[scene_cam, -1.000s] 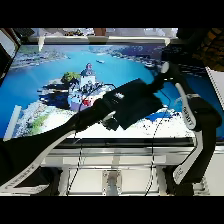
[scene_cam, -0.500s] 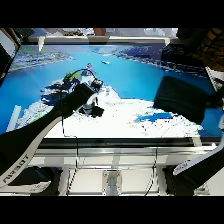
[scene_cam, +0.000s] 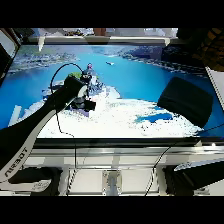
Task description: Fold the clothes and pants, and hang the long-sleeved shirts on hangers.
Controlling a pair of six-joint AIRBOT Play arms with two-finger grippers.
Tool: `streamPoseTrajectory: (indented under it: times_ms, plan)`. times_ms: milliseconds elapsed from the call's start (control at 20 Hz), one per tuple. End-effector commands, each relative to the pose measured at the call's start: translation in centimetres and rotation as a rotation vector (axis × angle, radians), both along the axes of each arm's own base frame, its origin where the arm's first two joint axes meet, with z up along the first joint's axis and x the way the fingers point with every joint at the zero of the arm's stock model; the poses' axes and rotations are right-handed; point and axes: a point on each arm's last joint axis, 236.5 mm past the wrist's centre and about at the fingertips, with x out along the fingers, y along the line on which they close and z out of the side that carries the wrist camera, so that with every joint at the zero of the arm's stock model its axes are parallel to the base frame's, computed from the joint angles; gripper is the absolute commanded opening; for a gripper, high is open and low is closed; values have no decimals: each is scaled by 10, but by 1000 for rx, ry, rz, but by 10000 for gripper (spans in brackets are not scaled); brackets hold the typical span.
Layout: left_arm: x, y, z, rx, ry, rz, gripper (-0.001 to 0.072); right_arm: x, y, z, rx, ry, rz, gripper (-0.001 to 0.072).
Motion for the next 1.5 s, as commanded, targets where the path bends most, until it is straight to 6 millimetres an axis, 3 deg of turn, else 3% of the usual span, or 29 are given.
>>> streamPoseTrajectory:
  times_ms: [0, 100, 250, 400, 500, 550, 650, 800, 1150, 1450]
  plan:
    - [2, 3, -11, 14, 24, 9, 357, 62, 63, 76, -31, -209, 138, 296]
    - [1, 4, -18, 23, 39, 9, 357, 85, 147, 105, -6, -213, 341, 29]
    - [1, 4, -25, 34, 55, 9, 357, 108, 276, 127, -10, -199, 635, 25]
    - [0, 6, -25, 37, 61, 12, 357, 100, 405, 108, -15, -80, 900, 25]
    - [0, 5, -25, 37, 61, 12, 357, 88, 469, 87, -142, -25, 1085, 25]
    - [0, 5, -25, 37, 61, 12, 357, 87, 486, 81, -253, -11, 1154, 25]
    - [0, 5, -25, 37, 61, 12, 357, 84, 508, 81, -395, -1, 1199, 25]
    - [0, 5, -25, 37, 61, 12, 357, 71, 526, 73, -360, 36, 1140, 25]
    - [0, 5, -25, 37, 61, 12, 357, 7, 510, -21, -263, 337, 1079, 26]
    - [0, 5, -25, 37, 61, 12, 357, -2, 512, -27, -234, 363, 1083, 26]
